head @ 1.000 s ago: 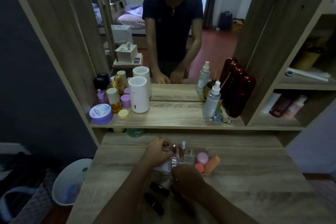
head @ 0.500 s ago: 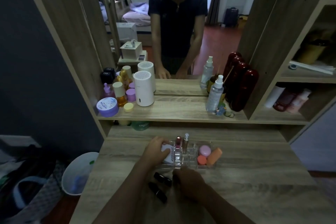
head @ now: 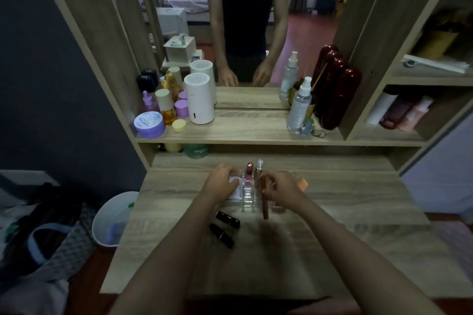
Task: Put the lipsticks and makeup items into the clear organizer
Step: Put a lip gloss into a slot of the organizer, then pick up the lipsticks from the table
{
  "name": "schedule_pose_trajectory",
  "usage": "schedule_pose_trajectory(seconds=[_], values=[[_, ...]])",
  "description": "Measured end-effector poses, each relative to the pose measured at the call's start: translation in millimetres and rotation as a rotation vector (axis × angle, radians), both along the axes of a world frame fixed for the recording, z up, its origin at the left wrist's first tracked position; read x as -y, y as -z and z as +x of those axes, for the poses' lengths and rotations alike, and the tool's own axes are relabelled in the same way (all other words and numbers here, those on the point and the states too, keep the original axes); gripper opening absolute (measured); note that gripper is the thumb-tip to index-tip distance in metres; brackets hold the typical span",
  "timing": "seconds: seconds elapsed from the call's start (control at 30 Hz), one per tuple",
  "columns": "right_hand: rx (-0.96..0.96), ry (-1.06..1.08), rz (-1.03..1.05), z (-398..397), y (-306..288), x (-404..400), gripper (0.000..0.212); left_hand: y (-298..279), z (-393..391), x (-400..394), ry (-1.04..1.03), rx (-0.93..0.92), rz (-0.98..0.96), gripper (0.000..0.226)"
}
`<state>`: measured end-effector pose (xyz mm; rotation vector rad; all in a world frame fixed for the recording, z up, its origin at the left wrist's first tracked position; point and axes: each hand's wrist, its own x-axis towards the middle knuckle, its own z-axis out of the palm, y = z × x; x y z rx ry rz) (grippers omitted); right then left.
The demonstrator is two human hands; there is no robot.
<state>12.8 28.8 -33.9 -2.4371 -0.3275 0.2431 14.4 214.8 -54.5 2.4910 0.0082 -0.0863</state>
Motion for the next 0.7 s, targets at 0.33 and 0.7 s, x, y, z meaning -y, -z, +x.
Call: schedule_pose_trajectory(seconds=[0.33, 0.7], values=[[0.143, 0.228, 0.042, 41.2, -27.1, 25.5, 0.019, -6.3, -18.1, -3.2, 0.120, -0.133, 0.013, 0.022], [0.141, 0.170, -0.027, 50.6, -13.2, 8.5, 0.020, 12.3, -35.3, -22.8, 0.207, -0.308, 0.048, 0.031]])
